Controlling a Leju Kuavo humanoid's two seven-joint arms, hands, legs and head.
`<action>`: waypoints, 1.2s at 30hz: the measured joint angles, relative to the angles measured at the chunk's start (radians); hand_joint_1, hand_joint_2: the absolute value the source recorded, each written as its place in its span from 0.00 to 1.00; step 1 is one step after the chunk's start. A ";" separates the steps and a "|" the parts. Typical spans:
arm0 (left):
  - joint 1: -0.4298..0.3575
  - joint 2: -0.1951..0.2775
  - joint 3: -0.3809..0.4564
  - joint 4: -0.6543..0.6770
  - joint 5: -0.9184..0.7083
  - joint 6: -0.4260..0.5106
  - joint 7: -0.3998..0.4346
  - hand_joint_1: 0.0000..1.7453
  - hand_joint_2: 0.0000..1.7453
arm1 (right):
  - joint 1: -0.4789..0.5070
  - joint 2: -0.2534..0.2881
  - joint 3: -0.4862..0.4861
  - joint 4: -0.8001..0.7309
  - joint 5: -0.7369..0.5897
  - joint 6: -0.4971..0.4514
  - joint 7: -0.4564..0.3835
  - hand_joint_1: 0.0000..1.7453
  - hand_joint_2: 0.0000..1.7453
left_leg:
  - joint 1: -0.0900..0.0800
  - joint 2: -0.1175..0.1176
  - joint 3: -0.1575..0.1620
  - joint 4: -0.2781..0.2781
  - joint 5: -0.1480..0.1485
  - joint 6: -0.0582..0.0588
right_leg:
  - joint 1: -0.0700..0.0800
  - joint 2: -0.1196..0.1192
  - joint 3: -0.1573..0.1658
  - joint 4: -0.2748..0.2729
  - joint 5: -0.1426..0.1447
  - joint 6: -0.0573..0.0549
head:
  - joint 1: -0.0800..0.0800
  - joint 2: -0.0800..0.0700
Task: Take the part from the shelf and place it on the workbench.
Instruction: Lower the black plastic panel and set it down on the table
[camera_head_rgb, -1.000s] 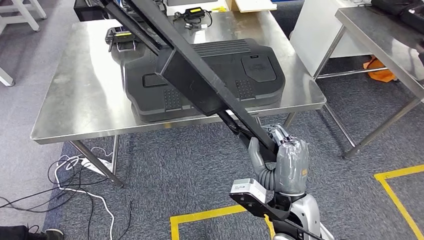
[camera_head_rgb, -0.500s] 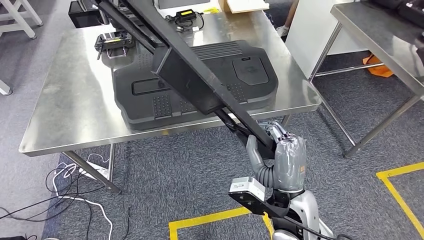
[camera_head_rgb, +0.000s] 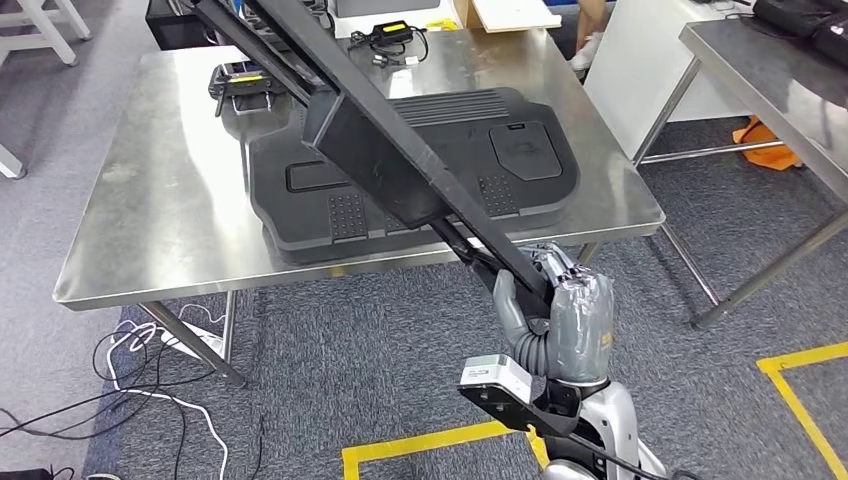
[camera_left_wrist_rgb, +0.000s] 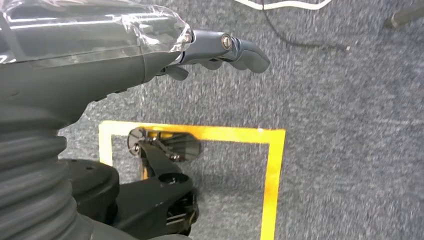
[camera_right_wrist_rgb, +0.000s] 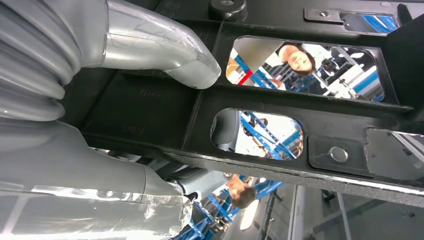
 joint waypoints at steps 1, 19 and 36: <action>0.000 0.000 0.000 0.000 0.000 0.000 0.000 0.00 1.00 | -0.001 0.000 0.000 0.000 0.002 0.000 0.000 1.00 1.00 | -0.001 -0.001 0.004 0.001 -0.004 -0.005 | 0.002 0.000 0.021 -0.050 0.018 -0.004 | 0.001 0.000; 0.001 0.001 0.000 0.000 -0.002 -0.007 -0.001 0.00 1.00 | -0.006 0.001 0.000 0.004 0.006 0.000 0.014 1.00 1.00 | -0.007 0.001 -0.039 0.011 0.026 -0.021 | 0.005 0.004 0.086 -0.095 -0.022 -0.020 | -0.020 0.000; -0.007 0.002 0.000 0.000 -0.019 -0.016 0.005 0.00 1.00 | -0.077 -0.020 0.002 0.041 -0.027 0.000 0.065 1.00 1.00 | -0.003 0.002 0.004 0.000 -0.010 -0.026 | 0.003 0.004 0.040 -0.090 0.016 -0.021 | -0.002 0.000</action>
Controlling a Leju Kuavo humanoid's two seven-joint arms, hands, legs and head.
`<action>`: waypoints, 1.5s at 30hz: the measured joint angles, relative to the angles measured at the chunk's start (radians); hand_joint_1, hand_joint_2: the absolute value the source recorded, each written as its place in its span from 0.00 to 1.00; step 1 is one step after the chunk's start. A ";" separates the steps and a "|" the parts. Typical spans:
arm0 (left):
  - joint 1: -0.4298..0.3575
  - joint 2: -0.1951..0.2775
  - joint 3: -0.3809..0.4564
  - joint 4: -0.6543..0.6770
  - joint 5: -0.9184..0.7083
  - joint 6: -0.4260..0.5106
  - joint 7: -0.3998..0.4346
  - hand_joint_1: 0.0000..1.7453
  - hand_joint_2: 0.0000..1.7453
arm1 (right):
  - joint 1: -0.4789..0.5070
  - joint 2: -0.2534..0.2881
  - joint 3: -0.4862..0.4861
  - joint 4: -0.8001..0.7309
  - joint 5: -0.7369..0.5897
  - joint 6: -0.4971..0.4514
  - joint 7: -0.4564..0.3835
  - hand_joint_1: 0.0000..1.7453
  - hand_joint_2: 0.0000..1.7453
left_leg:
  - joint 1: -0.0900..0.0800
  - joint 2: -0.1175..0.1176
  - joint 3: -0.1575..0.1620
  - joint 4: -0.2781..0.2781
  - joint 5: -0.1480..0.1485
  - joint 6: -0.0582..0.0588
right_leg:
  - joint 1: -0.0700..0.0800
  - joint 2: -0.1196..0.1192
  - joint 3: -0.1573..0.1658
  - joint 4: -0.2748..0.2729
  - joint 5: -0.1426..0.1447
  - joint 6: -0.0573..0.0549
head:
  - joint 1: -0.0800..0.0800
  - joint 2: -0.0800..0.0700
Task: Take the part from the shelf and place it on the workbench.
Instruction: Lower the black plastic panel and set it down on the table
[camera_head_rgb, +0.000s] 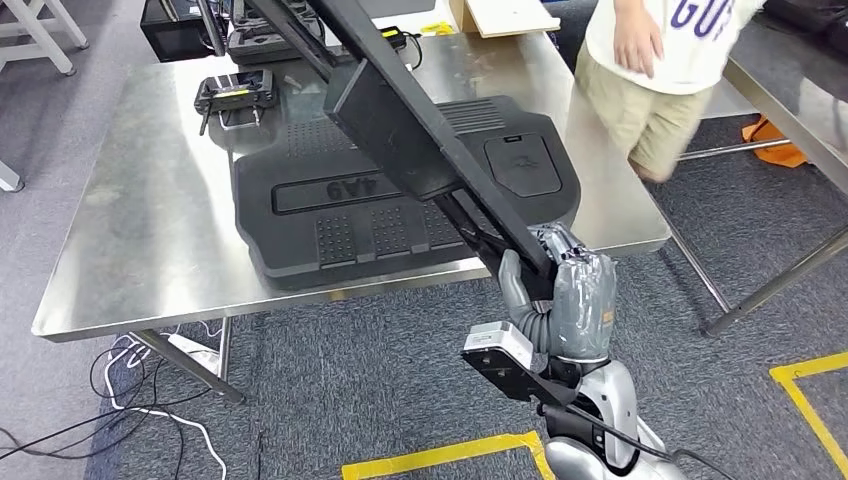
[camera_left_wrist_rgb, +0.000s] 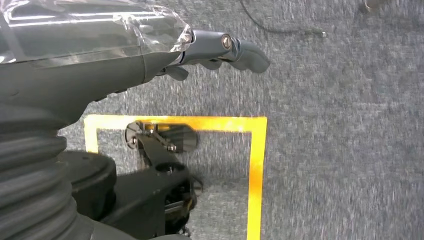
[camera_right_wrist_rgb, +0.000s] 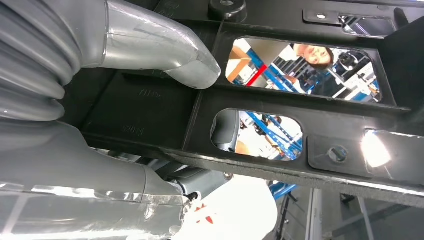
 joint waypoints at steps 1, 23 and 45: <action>-0.001 0.000 0.000 0.000 0.000 0.000 0.000 0.00 1.00 | -0.002 -0.002 0.000 0.001 0.000 0.000 0.000 1.00 1.00 | 0.000 0.000 -0.006 0.020 -0.013 -0.005 | -0.002 -0.001 0.005 -0.005 0.000 -0.007 | -0.002 0.000; -0.004 0.002 0.000 0.000 -0.008 0.001 0.008 0.00 1.00 | -0.080 -0.032 0.016 0.048 -0.023 0.000 0.024 1.00 1.00 | 0.005 -0.002 0.009 -0.012 0.010 0.036 | -0.006 0.000 -0.103 0.225 -0.081 0.031 | 0.003 0.000; -0.009 0.003 0.000 0.000 -0.014 -0.001 0.013 0.00 1.00 | -0.184 -0.067 0.066 0.115 -0.002 0.000 0.109 1.00 1.00 | -0.010 0.000 -0.082 0.018 0.057 0.021 | 0.004 0.000 0.082 0.005 -0.068 -0.002 | -0.013 0.000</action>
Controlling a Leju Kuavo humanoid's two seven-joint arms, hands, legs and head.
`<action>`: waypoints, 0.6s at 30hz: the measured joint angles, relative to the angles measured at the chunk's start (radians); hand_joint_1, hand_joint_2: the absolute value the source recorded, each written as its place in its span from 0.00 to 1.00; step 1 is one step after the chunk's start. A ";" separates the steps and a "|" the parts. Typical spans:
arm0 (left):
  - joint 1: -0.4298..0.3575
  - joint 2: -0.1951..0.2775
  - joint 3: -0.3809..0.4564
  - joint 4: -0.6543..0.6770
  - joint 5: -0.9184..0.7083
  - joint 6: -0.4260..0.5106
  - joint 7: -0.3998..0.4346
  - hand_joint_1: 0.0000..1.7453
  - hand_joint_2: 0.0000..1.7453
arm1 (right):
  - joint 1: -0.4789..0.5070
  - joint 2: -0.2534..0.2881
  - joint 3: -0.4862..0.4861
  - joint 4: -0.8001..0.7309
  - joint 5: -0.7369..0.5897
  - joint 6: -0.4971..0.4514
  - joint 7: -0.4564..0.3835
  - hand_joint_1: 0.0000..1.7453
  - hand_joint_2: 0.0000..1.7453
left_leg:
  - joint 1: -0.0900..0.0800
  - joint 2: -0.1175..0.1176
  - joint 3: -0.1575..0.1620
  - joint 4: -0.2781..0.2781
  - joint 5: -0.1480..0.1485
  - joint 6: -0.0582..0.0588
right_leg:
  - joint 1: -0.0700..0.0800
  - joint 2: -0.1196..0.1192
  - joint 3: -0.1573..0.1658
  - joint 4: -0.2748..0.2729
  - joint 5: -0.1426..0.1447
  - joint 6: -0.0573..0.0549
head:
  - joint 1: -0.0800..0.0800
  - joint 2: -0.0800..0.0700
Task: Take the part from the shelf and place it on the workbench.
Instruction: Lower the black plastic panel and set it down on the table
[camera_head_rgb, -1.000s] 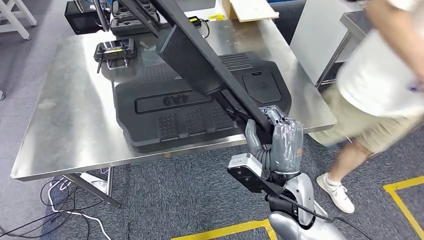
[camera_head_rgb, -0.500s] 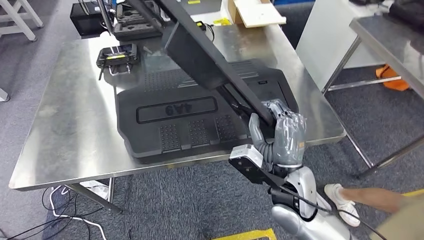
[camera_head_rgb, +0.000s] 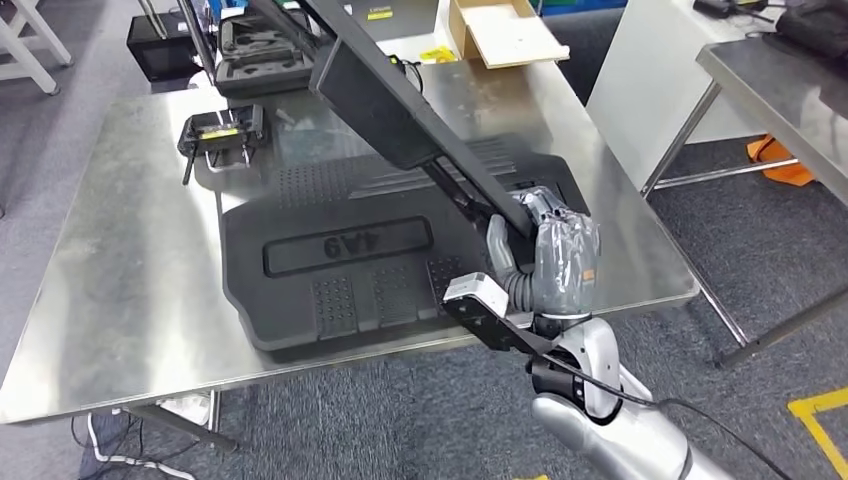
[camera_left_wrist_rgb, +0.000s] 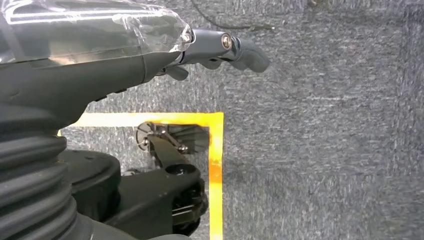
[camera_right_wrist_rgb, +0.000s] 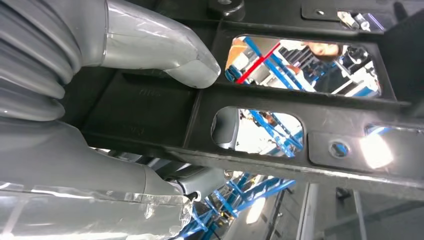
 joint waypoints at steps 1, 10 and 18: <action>-0.001 0.000 0.000 0.000 0.000 0.000 0.000 0.00 1.00 | -0.004 -0.002 0.003 0.002 0.000 0.000 0.003 1.00 1.00 | 0.002 0.000 0.009 -0.005 0.002 0.005 | -0.001 0.000 0.003 0.010 -0.004 0.004 | 0.000 0.000; -0.002 0.002 0.000 0.000 0.003 0.009 0.000 0.00 1.00 | -0.020 -0.016 0.017 0.019 -0.001 0.000 0.012 1.00 1.00 | 0.013 -0.003 0.062 -0.014 -0.034 0.012 | -0.013 -0.002 -0.149 0.149 0.022 0.034 | 0.018 0.000; 0.001 0.002 0.000 0.000 0.007 0.038 0.007 0.00 1.00 | -0.015 -0.020 0.024 0.028 0.001 0.000 0.015 1.00 1.00 | 0.006 -0.003 0.083 -0.009 -0.063 0.013 | -0.006 -0.003 -0.113 0.018 0.079 0.012 | 0.013 0.000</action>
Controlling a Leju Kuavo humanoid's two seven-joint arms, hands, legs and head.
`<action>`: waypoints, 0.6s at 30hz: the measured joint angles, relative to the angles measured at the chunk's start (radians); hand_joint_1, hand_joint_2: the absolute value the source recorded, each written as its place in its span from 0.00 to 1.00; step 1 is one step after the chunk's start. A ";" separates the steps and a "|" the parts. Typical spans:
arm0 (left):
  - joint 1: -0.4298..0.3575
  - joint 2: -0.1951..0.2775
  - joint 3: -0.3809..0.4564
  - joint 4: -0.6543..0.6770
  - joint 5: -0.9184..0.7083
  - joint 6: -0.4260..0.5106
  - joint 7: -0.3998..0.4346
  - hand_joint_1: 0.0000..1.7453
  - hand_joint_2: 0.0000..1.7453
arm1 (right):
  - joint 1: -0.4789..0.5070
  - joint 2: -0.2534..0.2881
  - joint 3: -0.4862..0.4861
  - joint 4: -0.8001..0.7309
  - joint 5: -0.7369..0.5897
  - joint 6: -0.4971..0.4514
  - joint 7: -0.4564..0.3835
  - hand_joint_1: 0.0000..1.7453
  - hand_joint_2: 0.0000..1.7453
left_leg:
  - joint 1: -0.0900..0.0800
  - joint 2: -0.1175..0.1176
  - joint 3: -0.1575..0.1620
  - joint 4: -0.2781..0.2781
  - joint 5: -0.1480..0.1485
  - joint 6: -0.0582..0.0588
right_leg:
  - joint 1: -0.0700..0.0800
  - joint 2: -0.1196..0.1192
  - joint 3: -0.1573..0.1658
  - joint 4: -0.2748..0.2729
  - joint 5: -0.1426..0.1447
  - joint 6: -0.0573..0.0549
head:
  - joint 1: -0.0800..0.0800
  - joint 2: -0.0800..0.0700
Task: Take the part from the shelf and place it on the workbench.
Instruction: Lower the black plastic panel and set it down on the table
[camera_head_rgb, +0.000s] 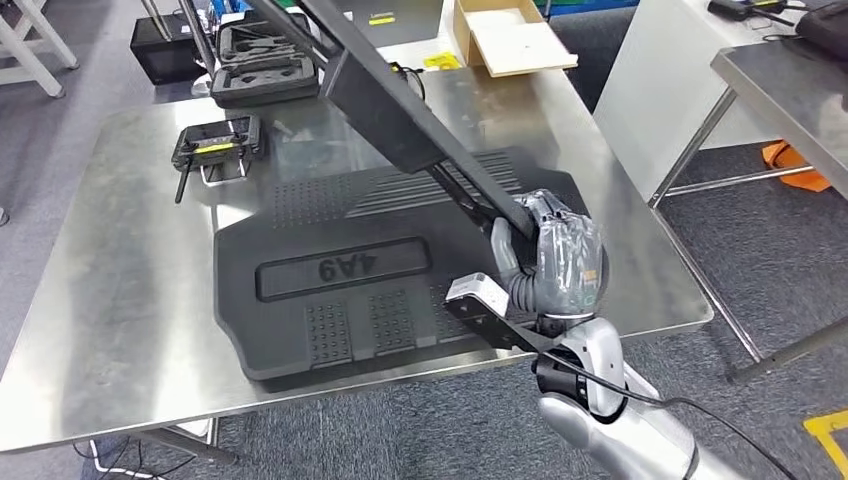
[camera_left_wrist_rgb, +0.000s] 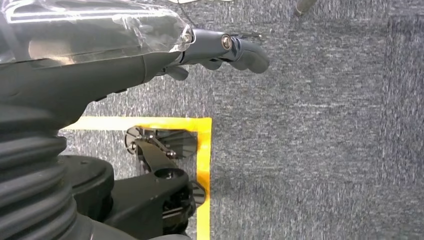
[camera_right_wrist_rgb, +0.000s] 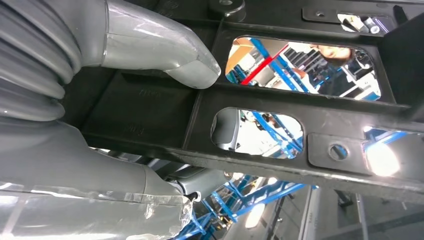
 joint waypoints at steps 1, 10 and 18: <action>0.000 0.000 0.000 0.000 0.000 0.000 0.000 0.00 1.00 | 0.000 0.000 0.000 0.000 0.000 0.000 0.000 1.00 1.00 | 0.000 0.000 0.003 -0.004 0.000 0.000 | 0.001 0.000 0.001 0.000 -0.002 -0.002 | -0.001 0.000; 0.002 0.000 0.000 0.000 -0.002 -0.002 -0.007 0.00 1.00 | -0.001 0.000 0.002 0.001 -0.013 0.000 -0.012 1.00 1.00 | 0.001 0.000 0.013 -0.022 0.002 -0.023 | 0.003 0.000 0.005 0.000 -0.009 -0.014 | -0.002 0.000; 0.003 0.000 0.000 0.000 -0.004 -0.001 -0.008 0.00 1.00 | -0.003 0.000 0.007 0.007 0.025 0.000 0.001 1.00 1.00 | 0.001 0.000 0.015 -0.023 0.002 -0.033 | 0.003 -0.001 0.010 -0.004 -0.009 -0.014 | -0.001 0.000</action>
